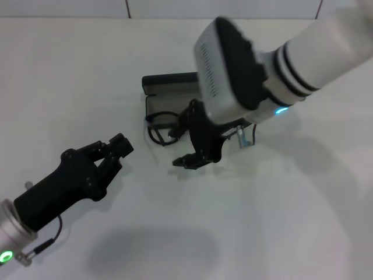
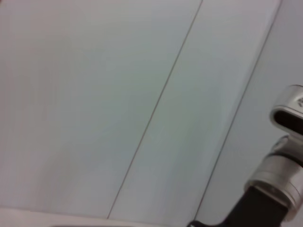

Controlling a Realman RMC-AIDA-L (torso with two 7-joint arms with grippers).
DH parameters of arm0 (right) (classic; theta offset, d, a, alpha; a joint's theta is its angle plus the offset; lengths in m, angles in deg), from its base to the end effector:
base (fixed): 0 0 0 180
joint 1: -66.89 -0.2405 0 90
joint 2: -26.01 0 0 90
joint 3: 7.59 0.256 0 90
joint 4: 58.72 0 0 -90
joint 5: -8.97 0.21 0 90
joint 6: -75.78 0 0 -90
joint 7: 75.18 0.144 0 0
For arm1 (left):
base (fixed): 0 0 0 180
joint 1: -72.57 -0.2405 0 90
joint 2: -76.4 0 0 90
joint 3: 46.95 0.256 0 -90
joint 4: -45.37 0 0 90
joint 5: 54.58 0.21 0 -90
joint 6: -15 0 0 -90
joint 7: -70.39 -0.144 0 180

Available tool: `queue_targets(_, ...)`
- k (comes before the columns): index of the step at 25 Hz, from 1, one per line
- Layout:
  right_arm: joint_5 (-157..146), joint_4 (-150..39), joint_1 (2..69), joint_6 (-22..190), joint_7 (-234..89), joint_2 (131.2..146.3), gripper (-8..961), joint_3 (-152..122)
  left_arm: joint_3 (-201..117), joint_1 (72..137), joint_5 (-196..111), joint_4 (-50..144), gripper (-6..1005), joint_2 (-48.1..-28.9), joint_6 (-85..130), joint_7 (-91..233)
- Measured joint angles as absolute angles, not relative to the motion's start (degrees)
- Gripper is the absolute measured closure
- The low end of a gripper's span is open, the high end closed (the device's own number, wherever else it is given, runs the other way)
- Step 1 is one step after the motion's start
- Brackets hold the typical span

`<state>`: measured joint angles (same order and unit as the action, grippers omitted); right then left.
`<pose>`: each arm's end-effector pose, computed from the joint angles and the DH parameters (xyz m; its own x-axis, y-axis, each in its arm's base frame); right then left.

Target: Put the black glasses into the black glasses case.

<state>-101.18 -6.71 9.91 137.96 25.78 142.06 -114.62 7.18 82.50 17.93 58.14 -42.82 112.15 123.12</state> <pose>0.0609 0.3654 -0.1151 0.9390 0.3208 0.1239 0.3242 -0.9460 -0.0072 -0.3181 0.2061 -0.0245 0.4079 0.2251 0.8848 0.6985 -0.7011 -0.1437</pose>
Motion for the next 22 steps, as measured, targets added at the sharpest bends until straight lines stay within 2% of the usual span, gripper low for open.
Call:
queue_targets(3, -102.0, -1.1, 16.5, 141.3, 26.3, 142.14, 426, -107.9, 6.9, 84.8, 17.4, 58.3, 872, -42.49, 112.2, 123.1)
queue_targets(9, -98.2, 0.8, 25.2, 143.4, 24.9, 142.14, 425, -100.9, 3.4, 87.4, 15.2, 59.6, 871, -42.01, 112.5, 122.8)
queue_targets(15, -91.8, 5.9, 30.5, 144.5, 22.6, 141.83, 425, -96.5, -1.4, 90.2, 14.9, 60.7, 871, -41.98, 112.6, 122.9)
queue_targets(22, -86.0, 5.6, 31.3, 146.3, 21.9, 141.87, 426, -90.6, -1.2, 93.8, 16.2, 60.7, 872, -41.42, 111.1, 124.2)
